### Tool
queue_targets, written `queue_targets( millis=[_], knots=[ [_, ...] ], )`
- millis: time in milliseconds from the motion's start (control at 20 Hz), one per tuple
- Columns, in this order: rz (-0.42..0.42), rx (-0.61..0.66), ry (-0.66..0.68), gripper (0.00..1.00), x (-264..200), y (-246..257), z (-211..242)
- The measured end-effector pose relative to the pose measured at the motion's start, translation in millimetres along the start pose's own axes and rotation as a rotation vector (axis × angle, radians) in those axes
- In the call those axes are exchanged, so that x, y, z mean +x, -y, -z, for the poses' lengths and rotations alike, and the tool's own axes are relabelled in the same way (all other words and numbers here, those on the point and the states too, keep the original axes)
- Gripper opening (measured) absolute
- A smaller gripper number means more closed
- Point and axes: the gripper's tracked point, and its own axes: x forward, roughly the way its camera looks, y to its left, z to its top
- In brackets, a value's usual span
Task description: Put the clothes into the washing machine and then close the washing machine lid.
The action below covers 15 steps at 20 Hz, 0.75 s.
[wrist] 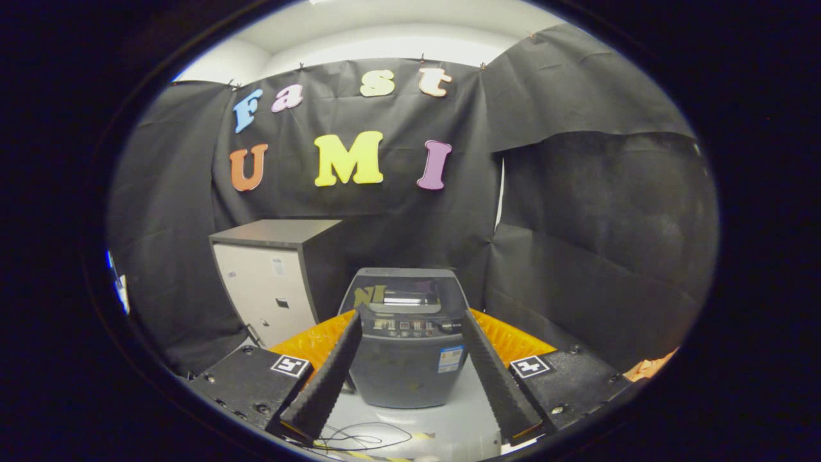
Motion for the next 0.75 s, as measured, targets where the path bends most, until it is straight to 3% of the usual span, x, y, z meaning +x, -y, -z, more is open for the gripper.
queue_targets(
  millis=[750],
  knots=[
    [0.010,0.018,0.030,0.99,-28.4,-16.0,-1.3]
  ],
)
